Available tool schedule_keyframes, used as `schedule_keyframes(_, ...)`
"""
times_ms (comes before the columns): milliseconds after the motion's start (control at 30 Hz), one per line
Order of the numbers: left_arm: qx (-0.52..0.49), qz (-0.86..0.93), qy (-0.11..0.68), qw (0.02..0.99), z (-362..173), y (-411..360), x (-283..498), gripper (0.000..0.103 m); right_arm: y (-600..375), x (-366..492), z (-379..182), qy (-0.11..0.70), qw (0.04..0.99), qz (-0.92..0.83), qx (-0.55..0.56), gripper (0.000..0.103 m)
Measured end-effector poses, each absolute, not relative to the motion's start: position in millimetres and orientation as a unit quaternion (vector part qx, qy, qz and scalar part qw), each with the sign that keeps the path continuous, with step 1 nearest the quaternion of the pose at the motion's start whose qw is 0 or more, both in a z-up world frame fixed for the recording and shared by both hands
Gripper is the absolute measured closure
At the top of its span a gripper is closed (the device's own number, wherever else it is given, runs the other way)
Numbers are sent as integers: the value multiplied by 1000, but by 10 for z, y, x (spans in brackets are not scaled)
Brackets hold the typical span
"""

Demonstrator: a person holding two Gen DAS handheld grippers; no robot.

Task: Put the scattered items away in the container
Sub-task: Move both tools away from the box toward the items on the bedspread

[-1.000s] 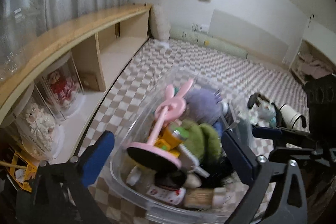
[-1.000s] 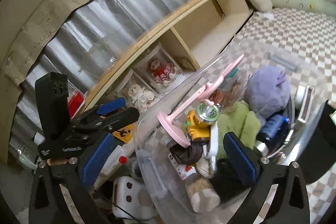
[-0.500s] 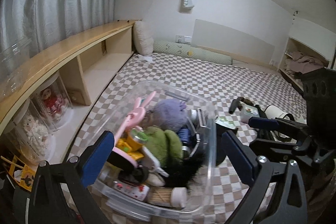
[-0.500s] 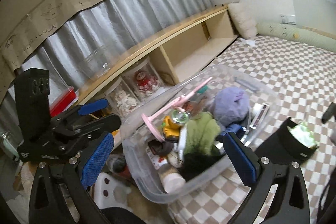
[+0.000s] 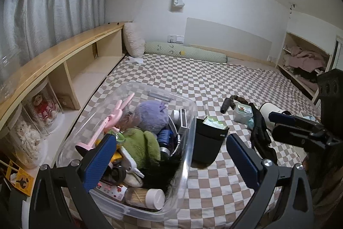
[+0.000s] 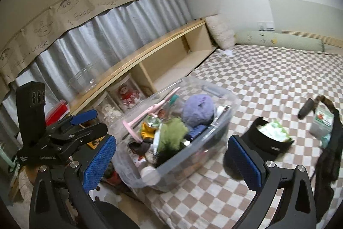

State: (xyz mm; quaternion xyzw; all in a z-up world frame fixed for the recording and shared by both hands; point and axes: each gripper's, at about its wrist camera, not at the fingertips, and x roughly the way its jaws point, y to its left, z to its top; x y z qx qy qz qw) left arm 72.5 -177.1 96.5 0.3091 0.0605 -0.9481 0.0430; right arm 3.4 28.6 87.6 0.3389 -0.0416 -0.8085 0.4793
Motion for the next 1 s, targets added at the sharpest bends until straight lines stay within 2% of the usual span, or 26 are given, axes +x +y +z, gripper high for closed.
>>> schedule_keyframes(1000,306,-951,46,-13,966,-967,551,0,1549,-53,873,-79,391,-855,331,0)
